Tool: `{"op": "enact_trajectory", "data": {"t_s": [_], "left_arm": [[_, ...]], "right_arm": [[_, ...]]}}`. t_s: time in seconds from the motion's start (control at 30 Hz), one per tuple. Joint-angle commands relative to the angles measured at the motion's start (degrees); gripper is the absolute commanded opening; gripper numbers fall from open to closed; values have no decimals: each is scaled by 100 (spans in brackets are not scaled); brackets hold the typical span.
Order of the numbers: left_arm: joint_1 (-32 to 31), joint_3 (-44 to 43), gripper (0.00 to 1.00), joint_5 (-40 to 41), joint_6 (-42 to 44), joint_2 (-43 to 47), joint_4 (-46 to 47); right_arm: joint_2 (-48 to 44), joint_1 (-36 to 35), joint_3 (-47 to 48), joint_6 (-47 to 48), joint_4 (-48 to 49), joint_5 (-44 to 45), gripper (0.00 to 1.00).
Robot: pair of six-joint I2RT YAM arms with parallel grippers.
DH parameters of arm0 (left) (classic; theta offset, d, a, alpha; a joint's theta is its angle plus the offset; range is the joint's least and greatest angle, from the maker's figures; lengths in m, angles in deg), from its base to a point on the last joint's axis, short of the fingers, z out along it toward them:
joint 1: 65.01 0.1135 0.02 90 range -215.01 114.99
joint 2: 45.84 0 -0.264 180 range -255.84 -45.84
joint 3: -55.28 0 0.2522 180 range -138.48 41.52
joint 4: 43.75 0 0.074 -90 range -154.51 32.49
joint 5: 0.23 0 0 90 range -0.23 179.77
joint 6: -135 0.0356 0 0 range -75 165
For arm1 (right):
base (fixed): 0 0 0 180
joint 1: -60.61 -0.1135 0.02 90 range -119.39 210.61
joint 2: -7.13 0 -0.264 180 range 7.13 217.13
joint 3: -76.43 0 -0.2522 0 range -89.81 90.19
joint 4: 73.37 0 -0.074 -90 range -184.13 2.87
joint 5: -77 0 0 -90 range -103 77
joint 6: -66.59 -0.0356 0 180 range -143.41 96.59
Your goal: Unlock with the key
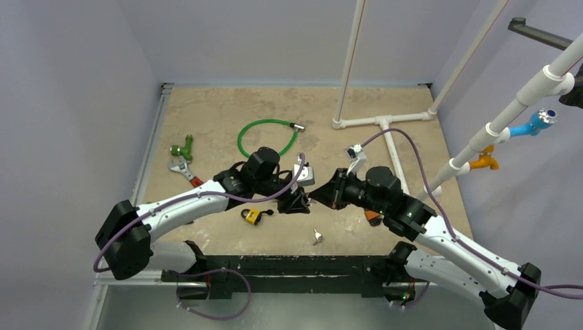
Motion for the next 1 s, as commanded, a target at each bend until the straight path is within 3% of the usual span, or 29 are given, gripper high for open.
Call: {"op": "enact_trajectory", "data": {"t_s": [0.0,0.1,0.27,0.57,0.67,0.83,0.9,0.97], "left_arm": [[98,-299,27,-403,-248,201,264],[97,-281,29,-404,-243,217,260],[106,-259,0,-434,-43,220,190],[118,-67,0,-223,291,295,-143],[128,-67,0,-150,374,316,-252],[149,22,0,-41,649,347,-537],[155,113,0,404,747,355,-627],[217,223,9,875,798,377,-651]], "right_arm": [[34,18,-217,-39,335,-187,0],[96,22,-308,-55,430,-252,0],[210,22,-282,0,404,-348,0],[336,22,-285,38,487,-386,0],[370,22,-255,115,279,-316,6],[392,21,-381,131,350,-359,1],[575,20,-486,155,363,-399,0],[899,18,-515,382,337,-528,0]]}}
